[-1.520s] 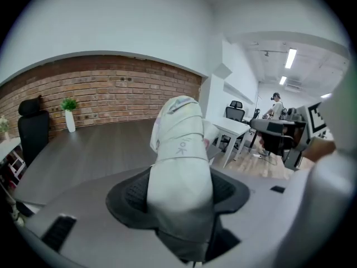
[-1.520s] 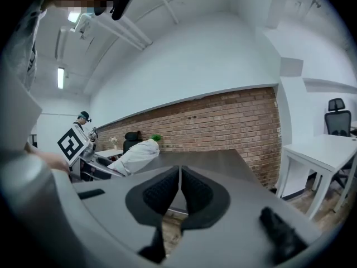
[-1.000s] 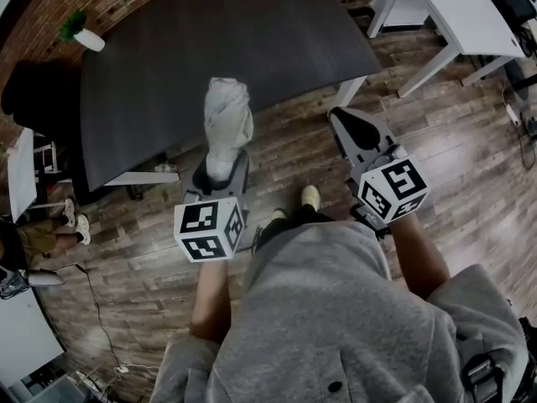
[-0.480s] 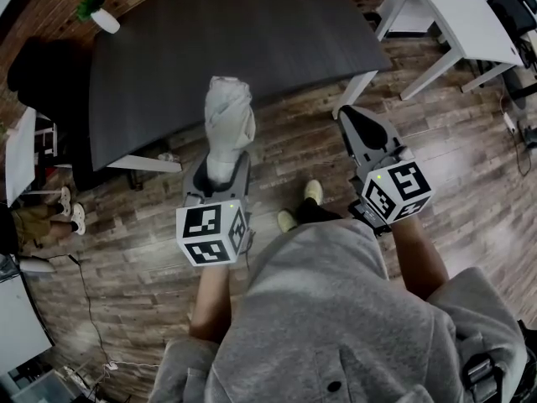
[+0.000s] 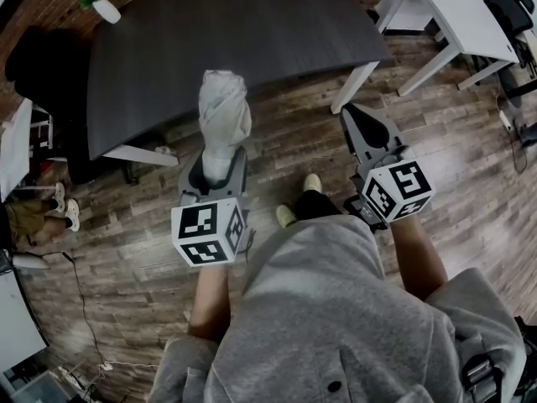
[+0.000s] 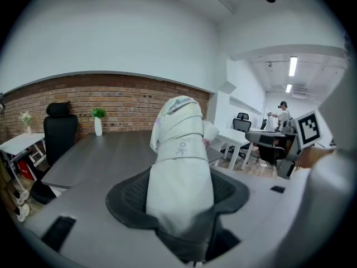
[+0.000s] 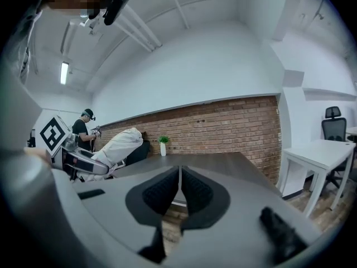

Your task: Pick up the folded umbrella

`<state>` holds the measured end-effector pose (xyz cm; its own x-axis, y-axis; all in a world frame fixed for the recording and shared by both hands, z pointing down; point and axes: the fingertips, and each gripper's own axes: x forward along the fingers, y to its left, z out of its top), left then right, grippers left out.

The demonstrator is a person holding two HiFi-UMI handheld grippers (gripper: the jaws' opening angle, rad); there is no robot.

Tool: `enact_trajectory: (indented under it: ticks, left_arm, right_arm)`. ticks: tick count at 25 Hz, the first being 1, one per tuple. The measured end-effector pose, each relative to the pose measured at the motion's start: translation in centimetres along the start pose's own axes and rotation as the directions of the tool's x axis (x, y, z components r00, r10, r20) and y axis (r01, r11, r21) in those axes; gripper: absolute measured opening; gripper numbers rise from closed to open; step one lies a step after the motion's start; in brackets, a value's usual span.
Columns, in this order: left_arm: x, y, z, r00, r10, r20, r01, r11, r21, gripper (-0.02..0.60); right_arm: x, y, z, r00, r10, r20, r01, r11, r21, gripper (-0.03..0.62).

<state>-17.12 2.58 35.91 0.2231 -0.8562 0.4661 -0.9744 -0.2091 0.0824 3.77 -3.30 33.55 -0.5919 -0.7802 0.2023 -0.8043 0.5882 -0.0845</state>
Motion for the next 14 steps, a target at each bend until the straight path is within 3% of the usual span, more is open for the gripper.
enact_trajectory:
  ticks: [14]
  left_arm:
    - [-1.0, 1.7, -0.6, 1.0, 0.016, -0.009, -0.016, 1.0, -0.002, 0.264]
  right_arm:
    - [0.6, 2.1, 0.4, 1.0, 0.019, 0.013, -0.019, 1.0, -0.014, 0.031]
